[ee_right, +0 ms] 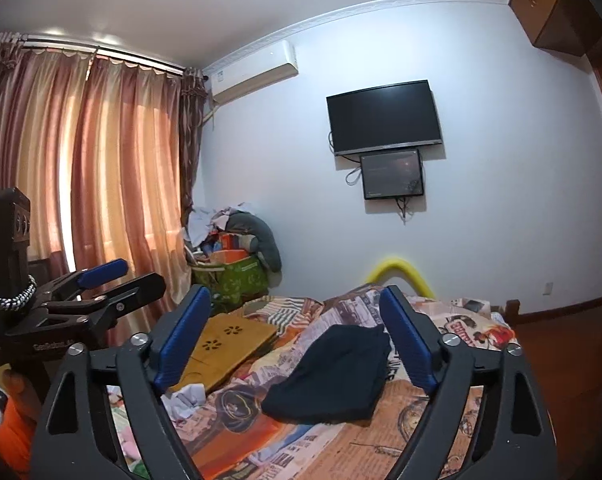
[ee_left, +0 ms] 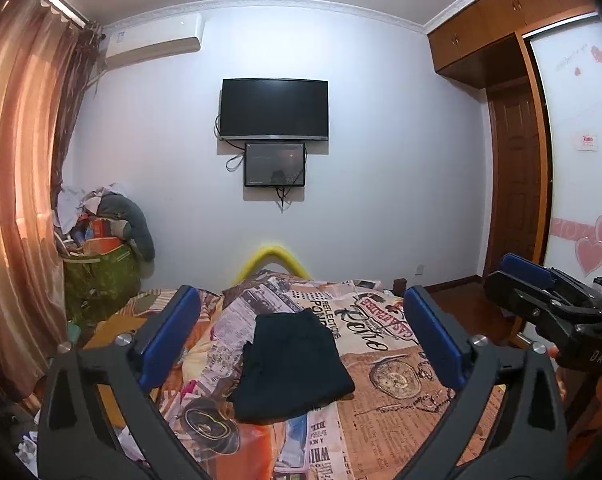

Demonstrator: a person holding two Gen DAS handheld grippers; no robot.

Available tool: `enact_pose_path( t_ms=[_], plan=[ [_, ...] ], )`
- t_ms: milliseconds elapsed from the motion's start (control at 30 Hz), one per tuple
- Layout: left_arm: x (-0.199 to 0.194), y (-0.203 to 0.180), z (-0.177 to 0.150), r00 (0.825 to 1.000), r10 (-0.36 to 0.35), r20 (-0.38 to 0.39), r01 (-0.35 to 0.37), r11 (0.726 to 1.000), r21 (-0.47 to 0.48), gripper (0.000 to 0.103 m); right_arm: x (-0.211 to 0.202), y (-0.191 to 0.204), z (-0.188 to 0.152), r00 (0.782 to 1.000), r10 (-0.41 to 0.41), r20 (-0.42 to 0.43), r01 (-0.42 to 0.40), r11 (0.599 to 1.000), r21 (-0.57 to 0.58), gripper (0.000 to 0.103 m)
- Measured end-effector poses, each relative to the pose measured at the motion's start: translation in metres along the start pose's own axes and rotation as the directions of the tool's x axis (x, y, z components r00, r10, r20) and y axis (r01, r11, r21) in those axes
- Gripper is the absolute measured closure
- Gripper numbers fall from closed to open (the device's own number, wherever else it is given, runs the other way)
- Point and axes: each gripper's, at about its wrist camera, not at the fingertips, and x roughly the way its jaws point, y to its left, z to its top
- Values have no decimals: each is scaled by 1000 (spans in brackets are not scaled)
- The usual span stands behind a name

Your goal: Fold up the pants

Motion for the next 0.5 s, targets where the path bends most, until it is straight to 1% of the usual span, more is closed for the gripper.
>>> enact_pose_path(
  t_ms=[67,100,133,267,500],
  plan=[
    [0,0,-3,1000,6,-5,-6,1000,0,0,-5,3,0,1000,-18,7,18,1000,-11,7],
    [0,0,-5,1000,6,-6,-6,1000,-5,0,-5,3,0,1000,-29,12,29,999,-18,1],
    [1,0,-6,1000,4,-6,-4,1000,-11,0,-10,4,-1,999,-34,19,35,999,-24,0],
    [4,3,-11,1000,3,-15,-4,1000,-31,0,-15,5,-2,999,-40,21,41,999,-32,0],
    [8,6,-15,1000,11,-27,-12,999,-35,0,-13,3,-5,999,-52,12,52,998,-35,0]
  ],
)
